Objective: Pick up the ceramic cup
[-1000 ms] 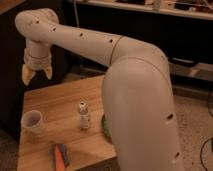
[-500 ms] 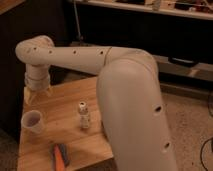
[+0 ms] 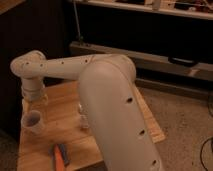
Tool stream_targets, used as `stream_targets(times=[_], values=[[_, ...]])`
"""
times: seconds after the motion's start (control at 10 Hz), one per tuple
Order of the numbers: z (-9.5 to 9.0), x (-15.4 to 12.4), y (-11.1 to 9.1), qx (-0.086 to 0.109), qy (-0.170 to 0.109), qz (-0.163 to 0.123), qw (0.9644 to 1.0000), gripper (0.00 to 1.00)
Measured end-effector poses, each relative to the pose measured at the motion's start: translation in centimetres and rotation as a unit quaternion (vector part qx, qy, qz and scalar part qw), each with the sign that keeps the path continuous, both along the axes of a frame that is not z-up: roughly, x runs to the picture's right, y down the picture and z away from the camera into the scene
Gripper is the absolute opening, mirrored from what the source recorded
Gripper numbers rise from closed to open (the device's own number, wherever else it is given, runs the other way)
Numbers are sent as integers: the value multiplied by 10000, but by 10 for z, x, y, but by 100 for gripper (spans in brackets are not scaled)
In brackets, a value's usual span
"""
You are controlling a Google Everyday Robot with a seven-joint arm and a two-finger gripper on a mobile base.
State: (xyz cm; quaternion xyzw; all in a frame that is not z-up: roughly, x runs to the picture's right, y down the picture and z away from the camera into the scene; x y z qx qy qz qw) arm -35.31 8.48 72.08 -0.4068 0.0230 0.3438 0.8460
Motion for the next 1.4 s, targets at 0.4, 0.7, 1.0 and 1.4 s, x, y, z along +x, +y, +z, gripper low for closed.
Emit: stream_targets(times=[0.4, 0.7, 1.0, 1.4], values=[[37, 2, 9, -16, 76, -158, 9998, 65], [68, 2, 35, -225, 177, -622, 9977, 65], [81, 0, 55, -470, 150, -963, 9941, 41], [57, 25, 19, -519, 227, -591, 9966, 3]])
